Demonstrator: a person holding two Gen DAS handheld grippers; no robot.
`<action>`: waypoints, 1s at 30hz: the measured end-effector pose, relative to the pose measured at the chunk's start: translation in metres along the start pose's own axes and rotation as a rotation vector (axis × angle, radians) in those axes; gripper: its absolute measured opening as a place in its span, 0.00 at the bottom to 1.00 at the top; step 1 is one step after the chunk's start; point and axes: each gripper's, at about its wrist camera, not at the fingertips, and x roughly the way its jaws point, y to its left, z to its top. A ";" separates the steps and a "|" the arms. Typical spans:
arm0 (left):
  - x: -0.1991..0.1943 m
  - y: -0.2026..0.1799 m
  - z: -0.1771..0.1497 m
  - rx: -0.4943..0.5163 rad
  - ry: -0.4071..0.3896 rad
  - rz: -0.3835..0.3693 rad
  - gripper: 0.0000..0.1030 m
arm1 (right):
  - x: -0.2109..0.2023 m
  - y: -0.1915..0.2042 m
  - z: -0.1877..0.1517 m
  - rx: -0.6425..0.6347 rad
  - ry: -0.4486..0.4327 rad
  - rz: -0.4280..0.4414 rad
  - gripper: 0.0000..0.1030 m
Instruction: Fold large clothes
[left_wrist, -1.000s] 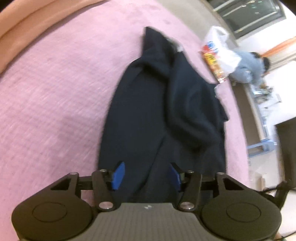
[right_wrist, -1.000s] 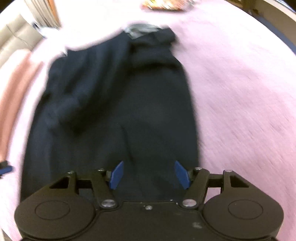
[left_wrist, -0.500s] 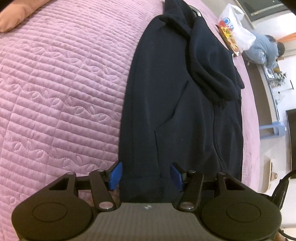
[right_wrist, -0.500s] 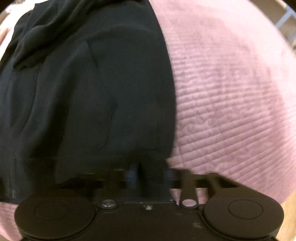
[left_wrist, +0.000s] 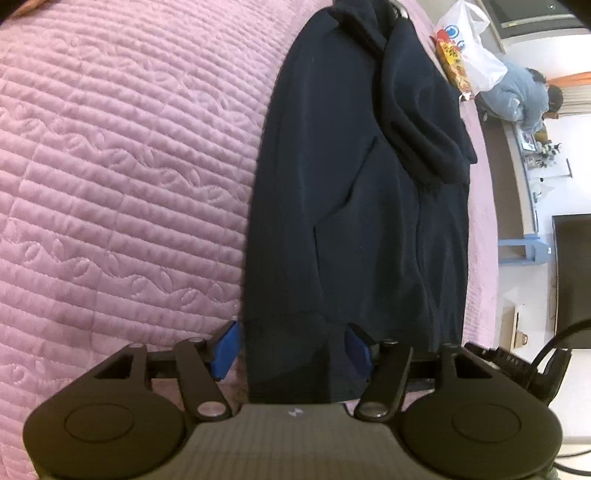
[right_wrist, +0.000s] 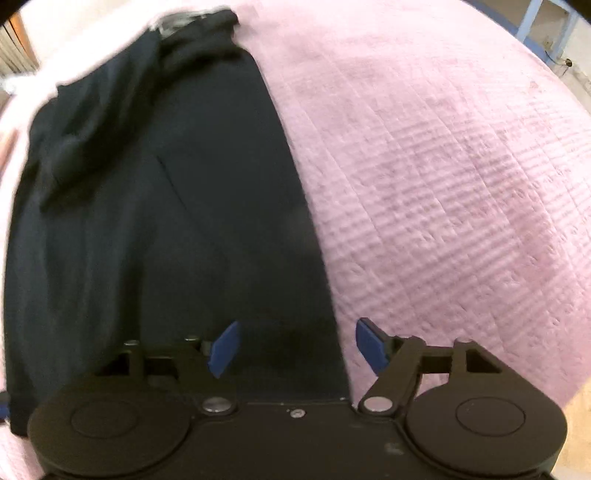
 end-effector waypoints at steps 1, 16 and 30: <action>0.002 0.001 -0.001 -0.008 0.004 0.011 0.66 | 0.005 0.001 0.001 -0.011 0.015 0.002 0.79; -0.022 -0.020 0.011 -0.032 -0.206 -0.147 0.06 | 0.004 0.022 0.037 0.026 0.091 0.126 0.10; -0.024 -0.138 0.202 0.168 -0.675 -0.123 0.58 | 0.009 0.078 0.257 -0.020 -0.380 0.336 0.68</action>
